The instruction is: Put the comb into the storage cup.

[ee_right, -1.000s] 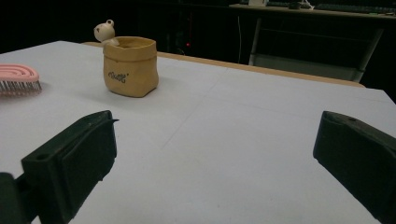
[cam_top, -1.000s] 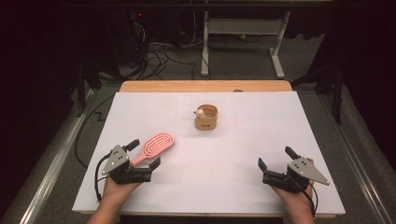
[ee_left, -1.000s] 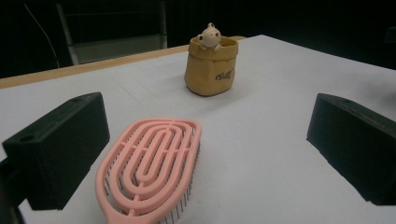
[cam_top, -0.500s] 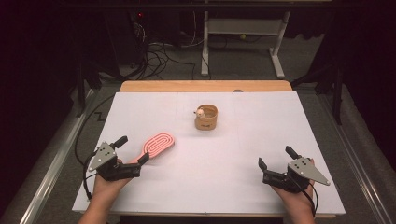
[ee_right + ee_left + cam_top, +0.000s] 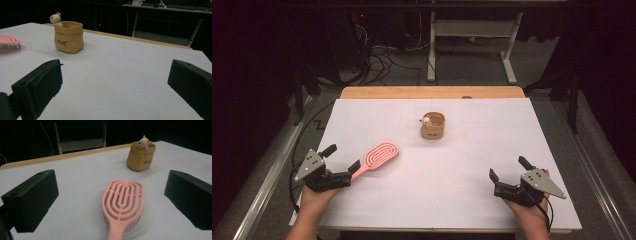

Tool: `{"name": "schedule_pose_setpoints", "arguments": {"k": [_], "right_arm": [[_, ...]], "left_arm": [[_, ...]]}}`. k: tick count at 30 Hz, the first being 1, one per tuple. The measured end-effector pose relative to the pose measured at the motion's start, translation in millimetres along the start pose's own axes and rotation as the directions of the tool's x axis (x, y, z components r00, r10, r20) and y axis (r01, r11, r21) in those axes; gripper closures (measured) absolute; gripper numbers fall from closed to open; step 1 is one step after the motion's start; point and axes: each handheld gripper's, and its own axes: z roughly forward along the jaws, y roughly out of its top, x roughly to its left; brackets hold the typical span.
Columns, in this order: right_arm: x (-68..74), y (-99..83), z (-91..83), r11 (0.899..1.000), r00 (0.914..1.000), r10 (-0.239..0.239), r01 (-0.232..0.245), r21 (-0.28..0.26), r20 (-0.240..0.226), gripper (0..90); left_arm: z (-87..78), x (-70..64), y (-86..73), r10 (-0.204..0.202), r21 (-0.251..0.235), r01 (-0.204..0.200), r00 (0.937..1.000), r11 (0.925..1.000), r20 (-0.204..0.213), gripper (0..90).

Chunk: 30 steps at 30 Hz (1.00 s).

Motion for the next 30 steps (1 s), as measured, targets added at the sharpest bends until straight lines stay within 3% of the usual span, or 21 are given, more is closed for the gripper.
{"name": "schedule_pose_setpoints", "arguments": {"k": [8, 17, 26, 30], "right_arm": [[0.1, 0.2, -0.1, 1.0, 1.0, 0.002, -0.002, 0.0, -0.001, 0.4], [0.2, 0.1, 0.0, 1.0, 1.0, 0.0, 0.0, 0.001, 0.0, 0.4], [0.8, -0.3, 0.9, 1.0, 1.0, -0.002, 0.002, 0.004, -0.005, 0.4], [1.1, -0.3, 0.9, 1.0, 1.0, -0.002, 0.002, 0.004, -0.006, 0.4]], "left_arm": [[3.5, -1.8, -0.7, 0.021, 0.046, -0.021, 0.9998, 0.9987, 0.003, 0.0], [7.4, -3.7, -1.4, 0.055, 0.112, -0.055, 0.9985, 0.9922, 0.002, 0.0], [11.0, -6.3, -3.2, 0.097, 0.173, -0.096, 0.9953, 0.9801, 0.004, 0.0], [13.4, -8.7, -3.5, 0.117, 0.213, -0.117, 0.9931, 0.9701, 0.011, 0.1]]}}
